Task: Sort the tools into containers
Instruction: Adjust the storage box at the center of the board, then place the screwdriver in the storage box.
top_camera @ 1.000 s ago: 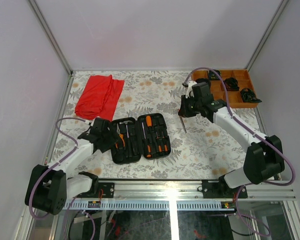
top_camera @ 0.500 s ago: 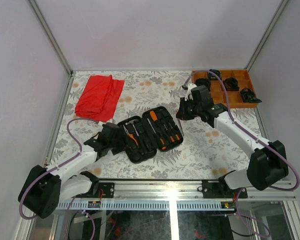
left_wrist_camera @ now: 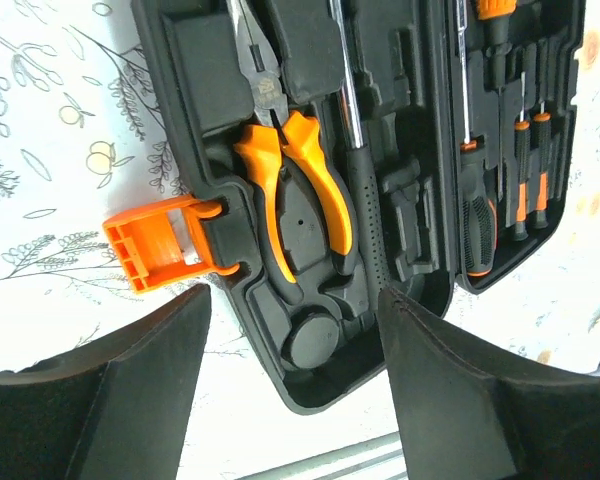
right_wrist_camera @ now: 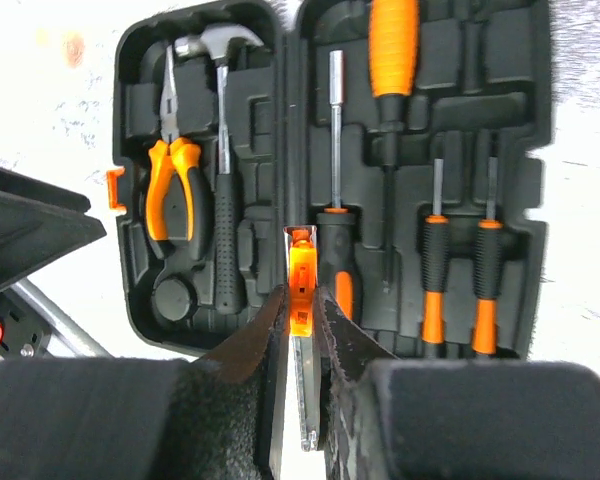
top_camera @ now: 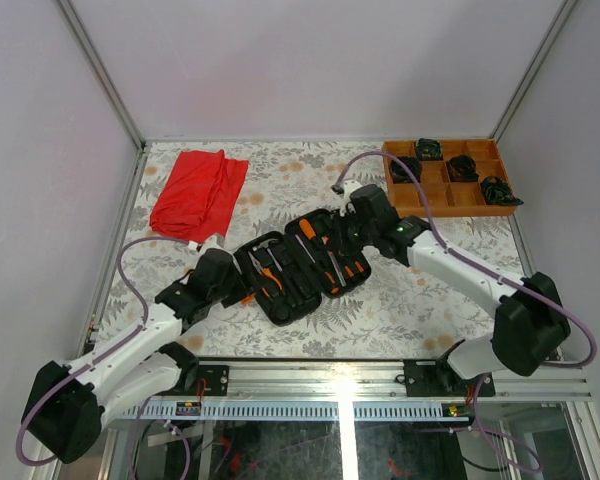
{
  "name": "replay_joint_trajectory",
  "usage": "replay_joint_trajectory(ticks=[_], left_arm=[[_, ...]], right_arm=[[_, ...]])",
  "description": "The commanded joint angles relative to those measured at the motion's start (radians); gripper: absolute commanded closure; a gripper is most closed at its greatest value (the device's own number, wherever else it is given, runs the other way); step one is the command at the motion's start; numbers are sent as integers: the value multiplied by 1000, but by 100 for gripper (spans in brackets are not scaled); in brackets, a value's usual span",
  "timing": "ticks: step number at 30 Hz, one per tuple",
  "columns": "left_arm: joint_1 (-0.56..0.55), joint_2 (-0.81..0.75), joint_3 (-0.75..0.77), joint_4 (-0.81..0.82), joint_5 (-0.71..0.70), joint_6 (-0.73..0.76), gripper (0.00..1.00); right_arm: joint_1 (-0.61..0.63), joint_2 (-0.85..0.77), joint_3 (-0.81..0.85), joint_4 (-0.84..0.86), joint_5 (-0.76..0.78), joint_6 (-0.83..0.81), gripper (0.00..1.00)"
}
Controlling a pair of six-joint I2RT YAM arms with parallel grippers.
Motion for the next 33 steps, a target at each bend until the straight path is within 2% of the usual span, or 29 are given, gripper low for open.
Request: replay_joint_trajectory(ticks=[1, 7, 12, 21, 33], left_arm=[[0, -61, 7, -72, -101, -14, 33], [27, -11, 9, -67, -95, 6, 33], [44, -5, 8, -60, -82, 20, 33], [56, -7, -23, -41, -60, 15, 33], [57, -1, -42, -22, -47, 16, 33]], right_arm=[[86, 71, 77, 56, 42, 0, 100], [192, 204, 178, 44, 107, -33, 100], [231, 330, 276, -12, 144, -80, 100], [251, 463, 354, -44, 167, -107, 100], [254, 563, 433, -75, 244, -75, 98]])
